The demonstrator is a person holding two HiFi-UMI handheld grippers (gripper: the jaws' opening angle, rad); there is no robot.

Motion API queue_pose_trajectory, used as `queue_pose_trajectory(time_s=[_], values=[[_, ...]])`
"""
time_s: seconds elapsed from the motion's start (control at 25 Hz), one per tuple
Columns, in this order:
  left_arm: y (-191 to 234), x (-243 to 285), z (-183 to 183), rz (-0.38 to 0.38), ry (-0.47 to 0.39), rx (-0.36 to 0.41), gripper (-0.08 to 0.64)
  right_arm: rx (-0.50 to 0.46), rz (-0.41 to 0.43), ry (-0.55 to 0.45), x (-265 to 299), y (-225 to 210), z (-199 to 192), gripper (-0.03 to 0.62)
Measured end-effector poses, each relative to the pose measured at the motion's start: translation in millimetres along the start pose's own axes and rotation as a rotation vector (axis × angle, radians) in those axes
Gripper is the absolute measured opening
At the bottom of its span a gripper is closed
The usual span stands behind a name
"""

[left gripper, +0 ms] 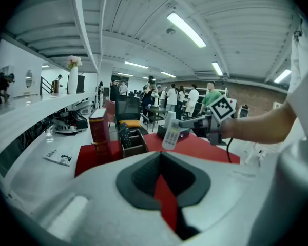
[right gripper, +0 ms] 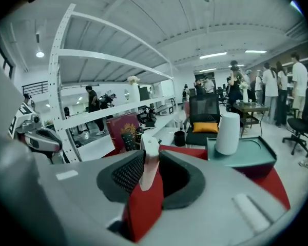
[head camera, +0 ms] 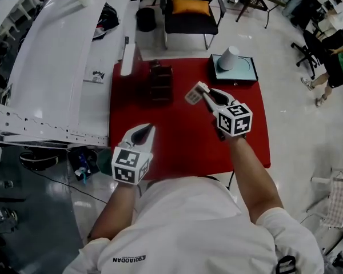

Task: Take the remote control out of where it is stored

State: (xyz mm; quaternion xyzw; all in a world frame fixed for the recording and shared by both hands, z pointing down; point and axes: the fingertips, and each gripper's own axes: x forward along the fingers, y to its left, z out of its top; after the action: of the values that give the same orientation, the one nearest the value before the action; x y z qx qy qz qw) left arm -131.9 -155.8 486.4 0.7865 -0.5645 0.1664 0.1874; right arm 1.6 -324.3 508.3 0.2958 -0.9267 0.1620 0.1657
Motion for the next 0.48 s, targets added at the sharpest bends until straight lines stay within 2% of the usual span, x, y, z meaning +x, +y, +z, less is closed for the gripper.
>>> queue_pose_trajectory(time_s=[0.28, 0.48], values=[[-22.5, 16.4, 0.0, -0.041, 0.022, 0.015, 0.002, 0.18, -0.119, -0.028, -31.3, -61.4, -29.5, 0.097], [-29.3, 17.6, -5.7, -0.043, 0.034, -0.001, 0.002, 0.385, -0.209, -0.043, -46.6, -109.2, -64.2, 0.097]])
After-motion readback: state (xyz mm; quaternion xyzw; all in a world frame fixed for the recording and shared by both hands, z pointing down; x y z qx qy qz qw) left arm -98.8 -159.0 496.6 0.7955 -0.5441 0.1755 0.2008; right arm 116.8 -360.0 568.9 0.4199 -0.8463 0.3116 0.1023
